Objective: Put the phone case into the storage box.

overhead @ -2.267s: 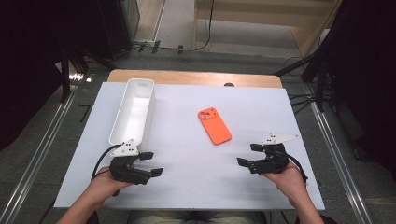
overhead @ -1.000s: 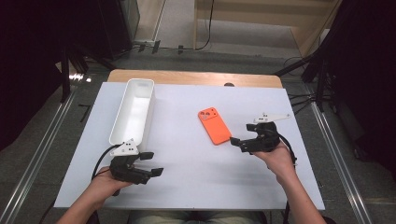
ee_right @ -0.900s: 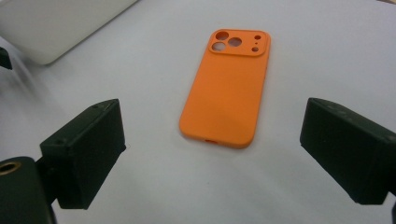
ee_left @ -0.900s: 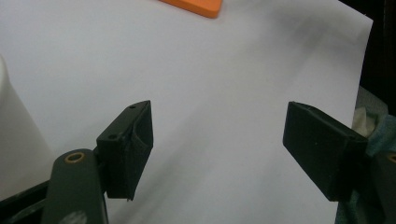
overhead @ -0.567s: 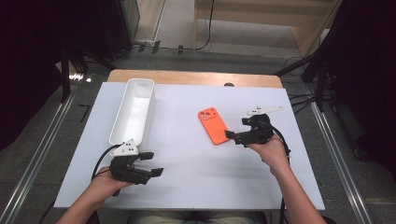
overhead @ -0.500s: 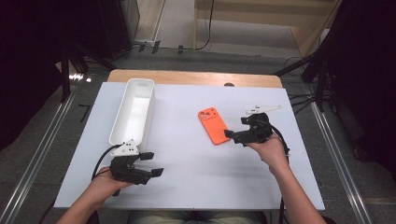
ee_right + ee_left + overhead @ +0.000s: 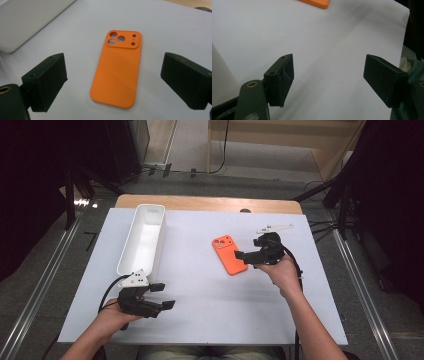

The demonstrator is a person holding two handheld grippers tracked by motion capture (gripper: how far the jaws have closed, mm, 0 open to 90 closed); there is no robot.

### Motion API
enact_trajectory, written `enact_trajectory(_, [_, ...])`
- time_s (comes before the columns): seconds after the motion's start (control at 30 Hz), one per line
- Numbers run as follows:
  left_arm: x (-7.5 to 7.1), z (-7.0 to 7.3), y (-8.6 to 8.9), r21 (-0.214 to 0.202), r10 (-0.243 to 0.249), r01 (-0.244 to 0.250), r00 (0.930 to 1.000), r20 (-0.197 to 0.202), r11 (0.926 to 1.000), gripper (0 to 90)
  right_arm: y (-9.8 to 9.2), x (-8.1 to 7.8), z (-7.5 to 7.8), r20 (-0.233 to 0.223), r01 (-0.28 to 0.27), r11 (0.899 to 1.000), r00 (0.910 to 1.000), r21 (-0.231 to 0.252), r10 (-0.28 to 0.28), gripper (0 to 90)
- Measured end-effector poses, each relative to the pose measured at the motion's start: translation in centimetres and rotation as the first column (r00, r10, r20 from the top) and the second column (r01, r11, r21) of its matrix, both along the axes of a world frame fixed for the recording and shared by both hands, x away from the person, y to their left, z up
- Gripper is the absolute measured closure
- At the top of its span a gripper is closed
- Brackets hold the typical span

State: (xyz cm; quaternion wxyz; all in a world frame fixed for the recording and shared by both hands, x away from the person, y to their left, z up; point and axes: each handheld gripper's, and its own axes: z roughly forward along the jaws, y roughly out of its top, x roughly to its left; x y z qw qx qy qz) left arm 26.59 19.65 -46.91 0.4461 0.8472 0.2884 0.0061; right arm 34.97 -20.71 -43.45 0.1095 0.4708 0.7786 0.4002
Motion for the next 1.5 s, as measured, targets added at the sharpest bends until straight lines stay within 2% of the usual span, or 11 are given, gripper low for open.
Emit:
enact_trajectory(0.2, [0.0, 0.0, 0.0, -0.001, -0.002, 0.002, 1.0000, 0.000, 1.0000, 24.1, 0.6, 0.8, 0.1, 0.004, 0.008, 1.000, 1.0000, -0.015, -0.008, 5.7])
enact_trajectory(0.77, [0.0, 0.0, 0.0, -0.003, -0.001, 0.001, 1.0000, 0.001, 1.0000, 24.1, 2.9, 3.2, -0.6, 0.010, 0.088, 0.995, 0.9961, -0.048, -0.088, 5.7])
enact_trajectory(0.87, [0.0, 0.0, 0.0, -0.004, -0.001, 0.001, 1.0000, 0.001, 1.0000, 24.1, 3.3, 3.5, -0.8, 0.001, 0.104, 0.994, 0.9945, -0.041, -0.104, 5.7])
enact_trajectory(1.0, [0.0, 0.0, 0.0, -0.008, -0.001, 0.001, 1.0000, -0.002, 1.0000, 24.1, 3.6, 3.9, -1.0, 0.021, 0.129, 0.990, 0.9915, -0.047, -0.129, 5.7])
enact_trajectory(1.1, [0.0, 0.0, -0.1, -0.008, -0.002, 0.002, 1.0000, -0.004, 1.0000, 24.1, 3.7, 4.2, -1.1, 0.019, 0.151, 0.988, 0.9885, -0.034, -0.150, 5.7])
enact_trajectory(1.3, [0.0, 0.0, 0.0, -0.011, -0.002, 0.002, 1.0000, 0.000, 0.9999, 24.1, 4.1, 4.6, -1.5, 0.017, 0.159, 0.987, 0.9873, -0.040, -0.158, 5.7])
enact_trajectory(1.43, [0.0, 0.0, 0.0, -0.012, -0.003, 0.003, 1.0000, -0.003, 0.9999, 24.0, 4.1, 4.7, -1.8, -0.002, 0.163, 0.986, 0.9865, -0.044, -0.164, 5.7])
enact_trajectory(1.5, [0.0, 0.0, 0.0, -0.015, -0.001, 0.001, 1.0000, 0.000, 0.9999, 24.1, 4.1, 4.7, -1.9, 0.009, 0.160, 0.986, 0.9871, -0.035, -0.160, 5.7])
